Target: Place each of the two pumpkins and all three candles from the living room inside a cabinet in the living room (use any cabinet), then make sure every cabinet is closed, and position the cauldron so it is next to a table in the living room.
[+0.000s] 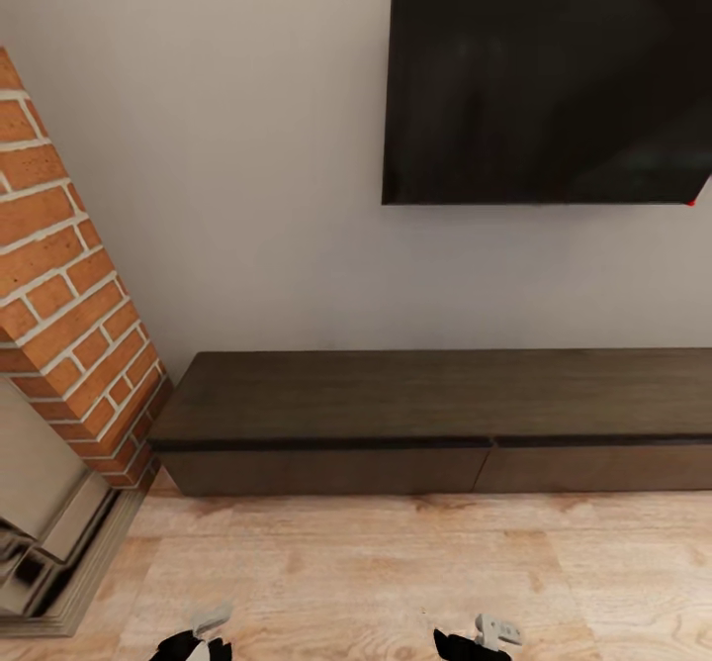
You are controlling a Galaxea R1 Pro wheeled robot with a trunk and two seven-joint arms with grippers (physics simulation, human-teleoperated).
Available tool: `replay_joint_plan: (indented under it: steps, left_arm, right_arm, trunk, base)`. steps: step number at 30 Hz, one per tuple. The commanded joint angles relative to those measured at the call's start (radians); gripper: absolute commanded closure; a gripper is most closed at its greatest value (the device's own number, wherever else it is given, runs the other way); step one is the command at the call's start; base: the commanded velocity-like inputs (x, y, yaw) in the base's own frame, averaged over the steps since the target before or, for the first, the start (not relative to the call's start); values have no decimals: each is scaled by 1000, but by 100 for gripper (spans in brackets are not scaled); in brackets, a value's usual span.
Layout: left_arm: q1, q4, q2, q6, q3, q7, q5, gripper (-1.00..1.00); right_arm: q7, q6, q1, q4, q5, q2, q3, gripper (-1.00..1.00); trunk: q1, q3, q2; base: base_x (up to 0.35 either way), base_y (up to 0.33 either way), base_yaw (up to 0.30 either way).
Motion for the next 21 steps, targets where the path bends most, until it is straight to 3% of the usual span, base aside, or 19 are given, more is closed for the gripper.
replay_joint_plan:
  steps: [1, 5, 7, 13, 19, 21]
  left_arm:
    - [0, 32, 2, -11, -16, -19, 7, -100]
    - [0, 142, 7, -64, -34, -89, 4, -100]
    - [0, 203, 17, -128, -44, -117, 6, -100]
    - [7, 351, 36, -255, -70, -139, 8, -100]
    - [45, 379, 41, -304, -81, -141, 8, -100]
    - [55, 380, 41, -307, -83, -141, 8, -100]
  right_arm:
    - [5, -14, -1, 40, -11, 0, 7, -100]
    - [5, -48, 12, 112, -12, 0, 7, -100]
    - [4, -66, 48, 127, -12, 0, 7, -100]
    - [4, -107, 137, 137, -12, 0, 8, -100]
    - [1, -114, 174, 138, -11, -1, 7, -100]
    - [-31, -115, 176, 138, -10, -1, 7, -100]
  trunk:
    - [-4, 3, 7]
    - [-19, 15, 35]
    - [-27, 21, 49]
    - [-50, 40, 91]
    - [-73, 59, 133]
    - [-81, 65, 147]
  base:
    - [0, 0, 0]
    - [0, 0, 0]
    - [0, 0, 0]
    - [0, 0, 0]
    - [0, 0, 0]
    - [0, 0, 0]
